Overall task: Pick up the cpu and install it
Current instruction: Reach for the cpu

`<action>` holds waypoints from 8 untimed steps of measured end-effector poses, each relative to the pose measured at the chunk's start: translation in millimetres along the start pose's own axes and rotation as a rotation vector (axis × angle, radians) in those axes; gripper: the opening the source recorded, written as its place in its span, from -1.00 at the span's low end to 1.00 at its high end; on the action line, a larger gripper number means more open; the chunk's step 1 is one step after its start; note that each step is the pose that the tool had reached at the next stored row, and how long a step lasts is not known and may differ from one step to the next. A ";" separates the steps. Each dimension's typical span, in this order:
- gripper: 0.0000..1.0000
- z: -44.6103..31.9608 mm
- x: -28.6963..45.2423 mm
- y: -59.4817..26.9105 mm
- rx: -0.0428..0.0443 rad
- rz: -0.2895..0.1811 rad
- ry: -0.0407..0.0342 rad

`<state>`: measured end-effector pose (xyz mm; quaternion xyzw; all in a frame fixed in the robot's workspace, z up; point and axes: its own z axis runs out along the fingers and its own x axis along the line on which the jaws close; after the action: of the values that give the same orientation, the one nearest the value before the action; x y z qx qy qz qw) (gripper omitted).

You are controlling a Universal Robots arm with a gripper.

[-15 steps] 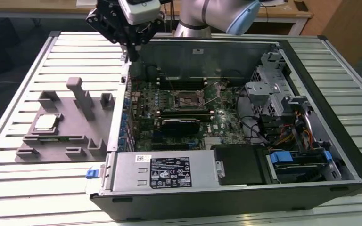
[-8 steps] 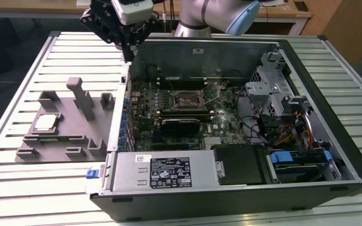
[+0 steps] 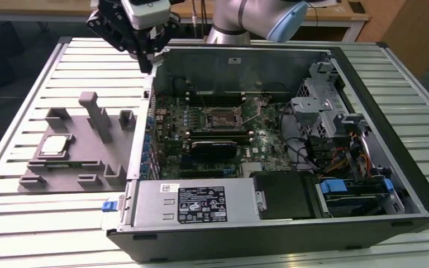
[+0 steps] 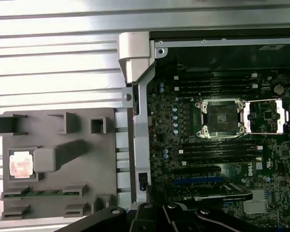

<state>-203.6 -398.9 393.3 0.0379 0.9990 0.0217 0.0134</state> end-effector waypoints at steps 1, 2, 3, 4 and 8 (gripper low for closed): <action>-0.79 0.0 1.1 -0.1 0.0000 0.000 0.0000; -0.79 0.0 2.3 -0.2 -0.0001 0.000 -0.0001; -0.79 -0.1 3.5 -0.3 0.0000 0.000 -0.0001; -0.79 -0.1 4.8 -0.4 -0.0001 0.000 -0.0002; -0.79 -0.3 10.7 -0.8 -0.0001 0.000 -0.0005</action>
<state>-214.3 -399.0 393.3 0.0378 0.9990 0.0217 0.0136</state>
